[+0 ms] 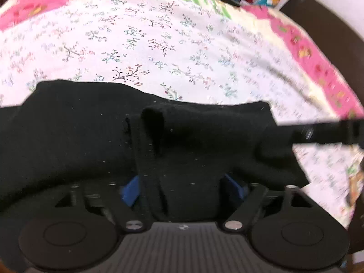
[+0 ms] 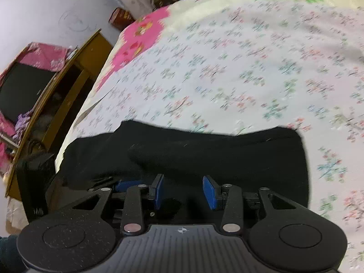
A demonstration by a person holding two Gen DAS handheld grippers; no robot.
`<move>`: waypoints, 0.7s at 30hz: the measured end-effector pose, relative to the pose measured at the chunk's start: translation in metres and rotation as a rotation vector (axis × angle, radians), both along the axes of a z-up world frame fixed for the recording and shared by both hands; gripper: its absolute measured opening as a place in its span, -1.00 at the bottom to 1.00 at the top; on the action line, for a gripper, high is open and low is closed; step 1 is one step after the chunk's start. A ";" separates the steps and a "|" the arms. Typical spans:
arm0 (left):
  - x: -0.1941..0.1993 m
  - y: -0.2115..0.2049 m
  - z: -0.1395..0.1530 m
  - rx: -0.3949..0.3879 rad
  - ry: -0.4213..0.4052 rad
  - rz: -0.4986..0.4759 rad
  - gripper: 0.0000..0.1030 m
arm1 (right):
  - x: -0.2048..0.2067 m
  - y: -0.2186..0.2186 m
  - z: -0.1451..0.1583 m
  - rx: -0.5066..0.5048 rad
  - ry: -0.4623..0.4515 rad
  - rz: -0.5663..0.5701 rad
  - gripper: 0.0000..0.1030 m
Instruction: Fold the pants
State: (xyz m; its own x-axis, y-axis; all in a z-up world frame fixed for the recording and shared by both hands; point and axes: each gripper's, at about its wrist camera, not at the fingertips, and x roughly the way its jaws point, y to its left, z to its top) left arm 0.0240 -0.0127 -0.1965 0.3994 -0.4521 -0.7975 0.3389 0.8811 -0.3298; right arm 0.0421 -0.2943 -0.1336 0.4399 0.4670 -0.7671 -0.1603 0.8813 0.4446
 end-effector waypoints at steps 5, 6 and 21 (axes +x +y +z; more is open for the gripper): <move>0.003 0.015 0.006 -0.024 0.039 0.035 -0.23 | 0.003 -0.014 0.001 -0.046 -0.016 -0.046 -0.46; 0.005 0.013 0.005 -0.020 0.041 0.037 -0.29 | 0.003 -0.012 -0.001 -0.062 -0.015 -0.040 -0.46; 0.024 0.018 -0.012 -0.078 0.058 0.019 -0.21 | -0.006 0.017 -0.028 -0.061 0.063 0.031 -0.46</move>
State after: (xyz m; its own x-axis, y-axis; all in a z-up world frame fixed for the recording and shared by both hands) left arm 0.0480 0.0050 -0.2083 0.3623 -0.5069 -0.7822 0.3008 0.8578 -0.4167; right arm 0.0358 -0.2771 -0.1614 0.3760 0.4314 -0.8201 -0.1614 0.9020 0.4005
